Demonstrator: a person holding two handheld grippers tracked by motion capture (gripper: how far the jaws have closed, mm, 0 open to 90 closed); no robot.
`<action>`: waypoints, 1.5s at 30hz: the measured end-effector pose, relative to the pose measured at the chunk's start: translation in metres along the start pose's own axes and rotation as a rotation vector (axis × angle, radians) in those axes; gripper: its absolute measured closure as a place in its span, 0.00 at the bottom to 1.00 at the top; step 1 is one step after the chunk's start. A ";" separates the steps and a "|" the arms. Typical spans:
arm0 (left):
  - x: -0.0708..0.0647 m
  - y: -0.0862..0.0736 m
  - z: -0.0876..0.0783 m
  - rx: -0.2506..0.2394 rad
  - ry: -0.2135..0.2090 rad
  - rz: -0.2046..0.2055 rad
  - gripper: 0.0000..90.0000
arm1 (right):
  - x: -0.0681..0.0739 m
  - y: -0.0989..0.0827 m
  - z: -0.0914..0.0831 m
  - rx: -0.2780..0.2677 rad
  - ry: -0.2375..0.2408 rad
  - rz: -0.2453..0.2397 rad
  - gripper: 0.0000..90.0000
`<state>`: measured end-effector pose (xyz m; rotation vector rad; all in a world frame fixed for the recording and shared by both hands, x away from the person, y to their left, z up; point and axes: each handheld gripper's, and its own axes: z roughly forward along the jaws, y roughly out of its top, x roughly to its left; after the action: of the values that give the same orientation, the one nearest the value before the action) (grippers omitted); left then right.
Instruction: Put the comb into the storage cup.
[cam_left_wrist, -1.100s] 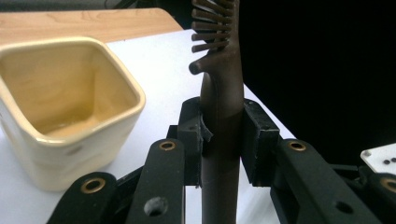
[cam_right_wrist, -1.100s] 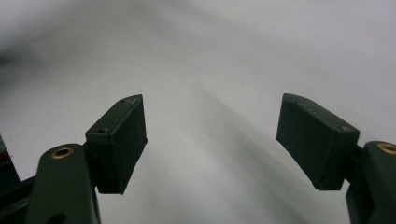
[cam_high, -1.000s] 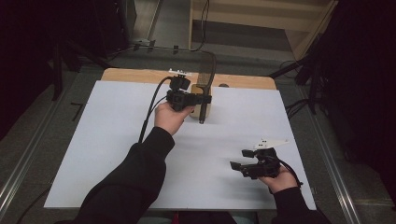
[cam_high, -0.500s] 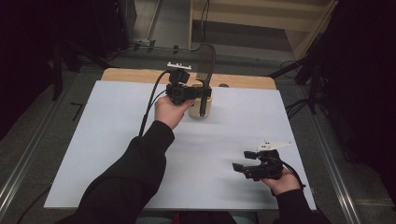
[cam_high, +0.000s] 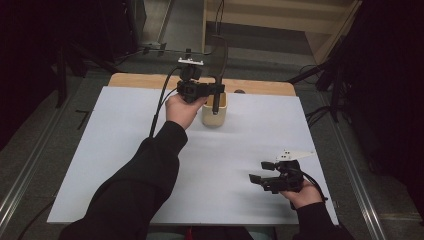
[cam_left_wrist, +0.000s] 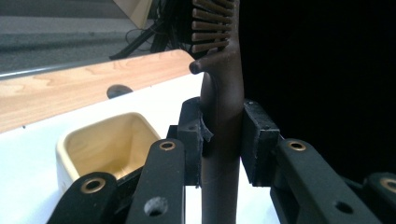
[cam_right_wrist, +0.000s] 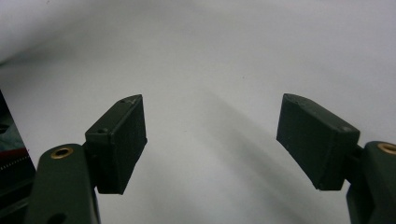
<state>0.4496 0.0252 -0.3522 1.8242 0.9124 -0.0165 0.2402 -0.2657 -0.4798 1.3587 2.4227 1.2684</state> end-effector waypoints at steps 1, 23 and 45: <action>0.000 0.002 0.000 -0.005 0.003 0.003 0.81 | 0.000 0.000 0.000 0.001 0.001 0.000 0.25; 0.019 0.023 0.012 -0.080 0.086 0.030 0.81 | 0.000 0.001 -0.002 -0.003 -0.003 -0.006 0.25; 0.036 0.017 0.030 -0.076 0.101 0.034 0.81 | -0.001 0.001 -0.002 -0.004 0.002 -0.004 0.25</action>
<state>0.4964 0.0192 -0.3668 1.7824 0.9395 0.1315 0.2406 -0.2669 -0.4783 1.3515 2.4213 1.2741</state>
